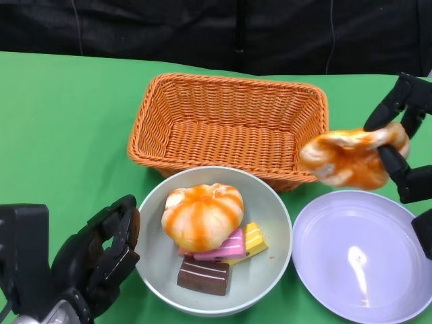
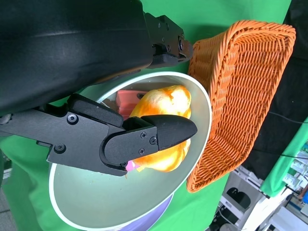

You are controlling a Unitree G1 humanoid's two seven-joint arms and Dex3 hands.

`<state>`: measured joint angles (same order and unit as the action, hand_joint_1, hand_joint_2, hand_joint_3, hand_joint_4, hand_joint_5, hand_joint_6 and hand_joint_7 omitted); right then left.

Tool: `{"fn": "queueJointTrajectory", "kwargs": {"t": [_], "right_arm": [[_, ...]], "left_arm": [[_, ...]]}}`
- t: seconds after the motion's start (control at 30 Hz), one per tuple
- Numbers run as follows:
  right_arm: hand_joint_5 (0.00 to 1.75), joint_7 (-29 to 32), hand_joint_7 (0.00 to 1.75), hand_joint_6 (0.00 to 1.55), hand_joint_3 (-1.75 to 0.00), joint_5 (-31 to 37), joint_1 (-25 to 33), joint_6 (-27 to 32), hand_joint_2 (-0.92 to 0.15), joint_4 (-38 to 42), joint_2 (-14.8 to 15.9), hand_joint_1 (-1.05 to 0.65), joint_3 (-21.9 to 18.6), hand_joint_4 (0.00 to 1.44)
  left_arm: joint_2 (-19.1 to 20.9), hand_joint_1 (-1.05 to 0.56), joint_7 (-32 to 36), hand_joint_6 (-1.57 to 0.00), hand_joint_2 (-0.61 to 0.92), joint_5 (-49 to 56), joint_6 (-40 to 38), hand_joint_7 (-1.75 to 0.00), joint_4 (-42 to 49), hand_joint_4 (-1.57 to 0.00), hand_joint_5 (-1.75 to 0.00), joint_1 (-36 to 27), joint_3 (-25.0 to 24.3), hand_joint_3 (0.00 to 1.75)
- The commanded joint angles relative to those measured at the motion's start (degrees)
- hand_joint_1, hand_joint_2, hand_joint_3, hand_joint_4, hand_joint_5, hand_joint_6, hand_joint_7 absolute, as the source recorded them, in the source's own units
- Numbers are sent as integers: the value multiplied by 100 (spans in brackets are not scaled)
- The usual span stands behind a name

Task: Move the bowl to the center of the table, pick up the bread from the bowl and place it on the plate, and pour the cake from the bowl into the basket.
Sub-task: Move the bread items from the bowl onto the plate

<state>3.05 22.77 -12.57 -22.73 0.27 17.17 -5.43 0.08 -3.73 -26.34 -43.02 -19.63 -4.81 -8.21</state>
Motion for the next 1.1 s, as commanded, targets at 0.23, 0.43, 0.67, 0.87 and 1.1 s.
{"fn": "queueJointTrajectory", "kwargs": {"t": [0.23,0.43,0.67,0.87,1.1], "right_arm": [[174,-411,151,84,-156,544,151,1292,-20,-185,363,14,238,94],[175,-931,159,81,-142,755,71,1858,-26,-167,654,15,504,93],[175,-1621,164,72,-107,885,-126,2498,-47,100,958,6,847,86],[175,-2135,166,70,-103,837,-271,2815,-54,197,1159,2,1050,83],[116,-2279,89,85,-81,776,-326,2894,-61,224,1254,2,1083,89]], "left_arm": [[34,-63,32,-16,92,-50,-86,0,-126,-6,-30,-30,-90,64],[79,-63,5,-15,92,-27,-80,0,-98,-3,-30,-24,-80,65],[86,-63,10,-16,92,-3,-54,0,-82,-2,-31,-22,-62,65],[47,-63,65,-17,92,-19,-92,-1,-109,-2,-32,-13,-82,63],[69,-63,27,-16,92,-7,-64,0,-99,-1,-34,-13,-62,65]]}}
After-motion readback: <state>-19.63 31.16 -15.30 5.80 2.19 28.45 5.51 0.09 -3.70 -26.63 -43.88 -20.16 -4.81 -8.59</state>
